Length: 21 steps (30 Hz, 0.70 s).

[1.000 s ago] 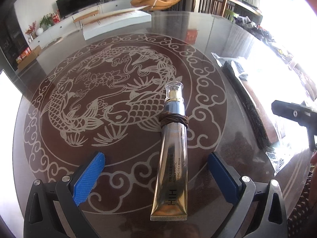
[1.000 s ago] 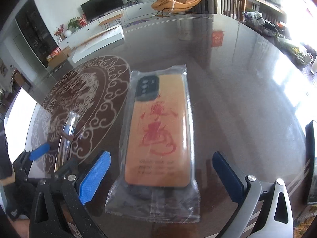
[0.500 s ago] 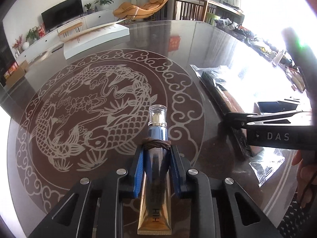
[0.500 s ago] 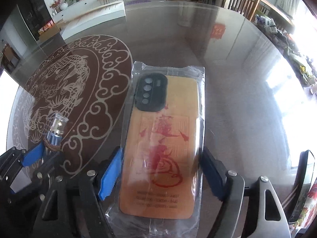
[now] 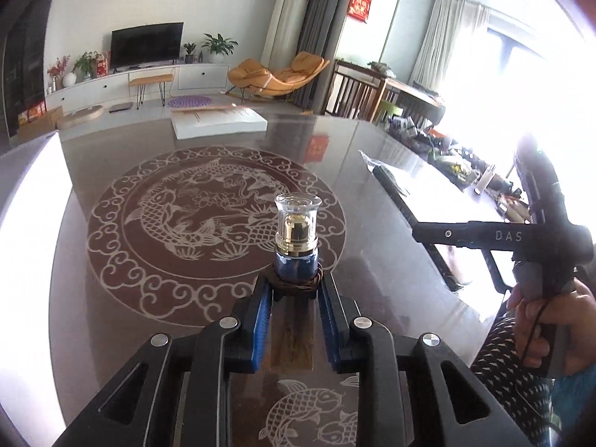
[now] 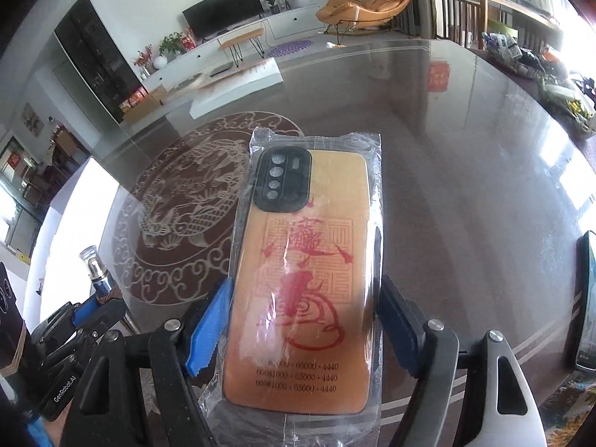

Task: Organize objects
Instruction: 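Lift and carry the tube and phone case over the bin with both grippers, then open both grippers to drop the tube and phone case into the bin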

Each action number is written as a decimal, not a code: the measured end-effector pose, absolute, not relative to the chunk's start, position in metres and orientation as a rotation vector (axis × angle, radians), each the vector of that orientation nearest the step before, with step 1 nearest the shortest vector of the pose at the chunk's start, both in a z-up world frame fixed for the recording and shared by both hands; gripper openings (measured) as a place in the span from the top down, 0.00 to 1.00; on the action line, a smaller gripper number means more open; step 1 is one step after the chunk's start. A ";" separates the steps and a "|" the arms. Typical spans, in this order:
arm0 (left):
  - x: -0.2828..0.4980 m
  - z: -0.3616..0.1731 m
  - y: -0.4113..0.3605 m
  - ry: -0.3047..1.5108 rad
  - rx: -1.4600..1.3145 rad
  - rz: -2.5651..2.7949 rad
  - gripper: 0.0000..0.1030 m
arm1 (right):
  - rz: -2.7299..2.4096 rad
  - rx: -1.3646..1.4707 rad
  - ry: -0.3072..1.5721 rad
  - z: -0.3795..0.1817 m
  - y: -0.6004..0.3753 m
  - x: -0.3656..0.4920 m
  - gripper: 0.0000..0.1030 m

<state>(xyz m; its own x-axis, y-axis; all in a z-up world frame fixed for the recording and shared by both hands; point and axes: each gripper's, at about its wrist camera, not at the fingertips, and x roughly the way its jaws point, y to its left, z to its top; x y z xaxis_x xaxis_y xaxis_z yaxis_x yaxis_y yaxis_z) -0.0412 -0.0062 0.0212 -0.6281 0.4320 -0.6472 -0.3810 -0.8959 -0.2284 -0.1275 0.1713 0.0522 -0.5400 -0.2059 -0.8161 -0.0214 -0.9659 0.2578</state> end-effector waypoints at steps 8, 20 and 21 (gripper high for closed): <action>0.007 0.104 -0.125 -0.250 -0.850 2.672 0.76 | -2.509 1.228 -0.281 0.117 0.064 -0.119 0.26; 0.022 0.068 -0.321 -0.374 -1.275 2.950 0.75 | -2.046 1.110 -0.098 0.151 -0.213 -0.106 0.26; 0.020 0.060 -0.328 -0.387 -1.332 2.955 0.75 | -2.012 1.141 -0.096 0.142 -0.229 -0.106 0.26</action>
<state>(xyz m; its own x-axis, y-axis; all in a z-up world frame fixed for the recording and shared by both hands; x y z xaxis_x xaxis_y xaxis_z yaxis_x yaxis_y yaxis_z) 0.0199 -0.3281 0.0599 -0.6608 -0.0145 -0.7504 0.2071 -0.9645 -0.1638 -0.1062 -0.2292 0.1416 -0.2704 -0.6736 -0.6878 0.6051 -0.6746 0.4228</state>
